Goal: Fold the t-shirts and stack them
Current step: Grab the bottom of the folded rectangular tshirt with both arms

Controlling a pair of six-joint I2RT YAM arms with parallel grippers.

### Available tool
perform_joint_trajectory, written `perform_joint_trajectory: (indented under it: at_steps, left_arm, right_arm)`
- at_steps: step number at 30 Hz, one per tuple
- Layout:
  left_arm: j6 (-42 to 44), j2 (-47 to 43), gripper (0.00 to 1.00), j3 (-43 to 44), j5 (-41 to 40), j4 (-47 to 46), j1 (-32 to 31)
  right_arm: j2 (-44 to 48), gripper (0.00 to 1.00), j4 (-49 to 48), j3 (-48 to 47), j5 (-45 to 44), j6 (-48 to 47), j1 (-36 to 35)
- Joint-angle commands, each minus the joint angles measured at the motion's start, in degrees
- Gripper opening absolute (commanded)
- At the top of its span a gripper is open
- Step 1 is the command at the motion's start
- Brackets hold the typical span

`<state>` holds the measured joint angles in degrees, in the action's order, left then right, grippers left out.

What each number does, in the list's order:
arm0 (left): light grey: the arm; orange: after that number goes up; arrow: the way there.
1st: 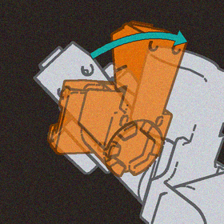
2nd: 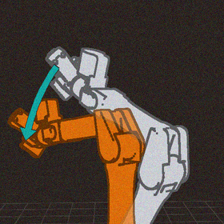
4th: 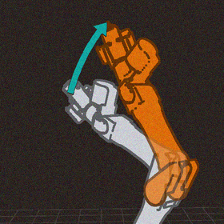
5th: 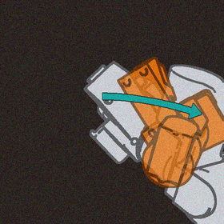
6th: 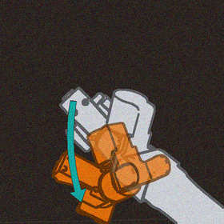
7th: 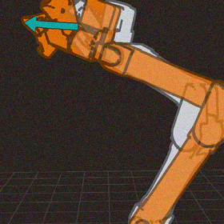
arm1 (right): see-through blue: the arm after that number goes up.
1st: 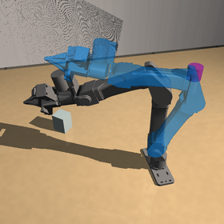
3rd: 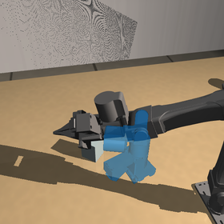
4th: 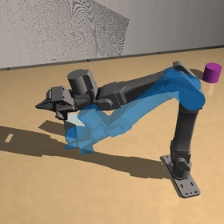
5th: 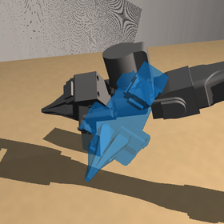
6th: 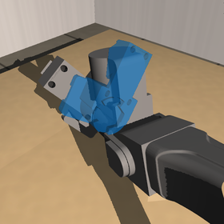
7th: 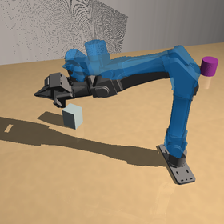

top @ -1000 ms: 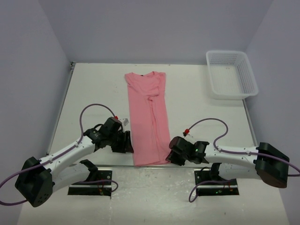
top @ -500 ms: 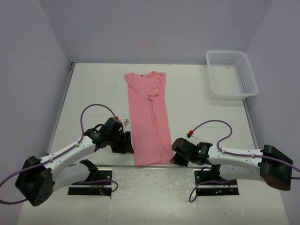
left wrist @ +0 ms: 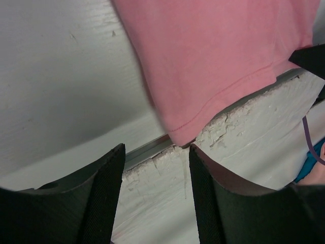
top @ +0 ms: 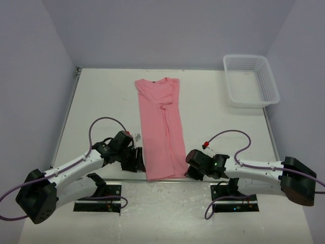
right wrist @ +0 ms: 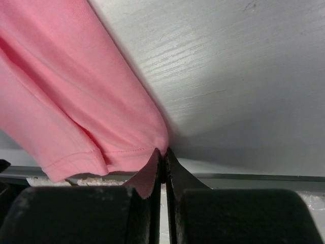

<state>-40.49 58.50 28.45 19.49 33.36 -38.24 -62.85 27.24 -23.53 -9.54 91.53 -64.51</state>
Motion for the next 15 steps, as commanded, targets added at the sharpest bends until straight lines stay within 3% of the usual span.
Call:
perform_joint_trajectory:
  at_steps: [1,15]
  left_arm:
    - [-2.40,-1.28,0.55,-2.16,3.10,-0.75,-0.78]
    - [-10.57,6.17,0.57,-3.31,1.26,-10.33,-10.09]
  right_arm:
    - [-2.10,0.00,6.68,2.87,-3.73,-1.09,-0.35]
    - [-0.96,0.00,5.89,3.93,-3.64,-0.82,-0.26]
